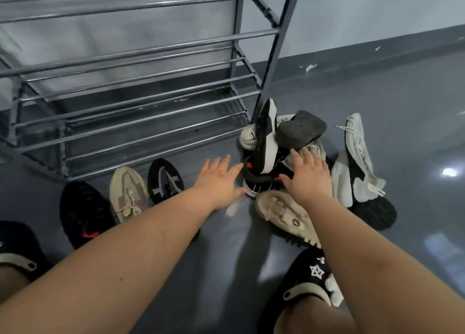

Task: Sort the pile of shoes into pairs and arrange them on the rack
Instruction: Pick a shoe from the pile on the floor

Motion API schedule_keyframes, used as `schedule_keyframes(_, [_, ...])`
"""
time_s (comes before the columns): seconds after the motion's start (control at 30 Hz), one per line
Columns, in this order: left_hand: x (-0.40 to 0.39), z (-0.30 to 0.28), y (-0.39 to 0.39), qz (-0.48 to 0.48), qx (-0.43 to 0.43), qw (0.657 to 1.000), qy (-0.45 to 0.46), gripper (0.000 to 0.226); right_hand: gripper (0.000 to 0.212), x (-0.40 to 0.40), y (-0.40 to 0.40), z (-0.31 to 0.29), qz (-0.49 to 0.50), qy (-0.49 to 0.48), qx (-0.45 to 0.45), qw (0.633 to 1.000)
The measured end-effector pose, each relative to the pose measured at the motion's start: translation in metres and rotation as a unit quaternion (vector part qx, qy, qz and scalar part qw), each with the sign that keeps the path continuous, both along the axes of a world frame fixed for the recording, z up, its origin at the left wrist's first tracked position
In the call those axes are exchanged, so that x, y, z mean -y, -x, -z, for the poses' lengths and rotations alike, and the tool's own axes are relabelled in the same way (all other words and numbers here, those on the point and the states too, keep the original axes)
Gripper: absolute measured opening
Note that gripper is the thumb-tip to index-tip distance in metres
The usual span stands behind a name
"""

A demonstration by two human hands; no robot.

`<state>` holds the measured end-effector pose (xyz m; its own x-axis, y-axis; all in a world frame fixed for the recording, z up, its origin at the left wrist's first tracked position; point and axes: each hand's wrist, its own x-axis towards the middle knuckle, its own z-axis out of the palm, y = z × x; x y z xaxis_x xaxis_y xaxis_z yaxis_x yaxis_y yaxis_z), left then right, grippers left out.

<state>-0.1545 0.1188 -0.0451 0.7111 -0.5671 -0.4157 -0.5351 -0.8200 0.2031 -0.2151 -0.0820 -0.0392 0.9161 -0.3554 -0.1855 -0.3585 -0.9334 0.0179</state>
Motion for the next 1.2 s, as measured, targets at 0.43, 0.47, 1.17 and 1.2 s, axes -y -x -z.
schedule_keyframes(0.43, [0.101, -0.017, -0.087, -0.012, 0.021, 0.997, 0.068, 0.068, 0.064, 0.051, -0.044, 0.007, 0.118, -0.106, 0.118, 0.980])
schedule_keyframes(0.47, [0.110, -0.015, -0.090, -0.046, -0.011, 0.995, 0.086, 0.068, 0.066, 0.054, -0.047, 0.009, 0.130, -0.114, 0.104, 0.979])
schedule_keyframes(1.17, [0.086, -0.038, -0.047, -0.414, -0.265, 0.738, 0.462, 0.038, 0.054, -0.031, -0.035, -0.018, 0.320, -0.390, 0.350, 0.789])
schedule_keyframes(1.2, [0.072, -0.040, -0.042, -0.425, -0.288, 0.715, 0.475, 0.043, 0.053, -0.041, -0.036, -0.023, 0.326, -0.407, 0.358, 0.775])
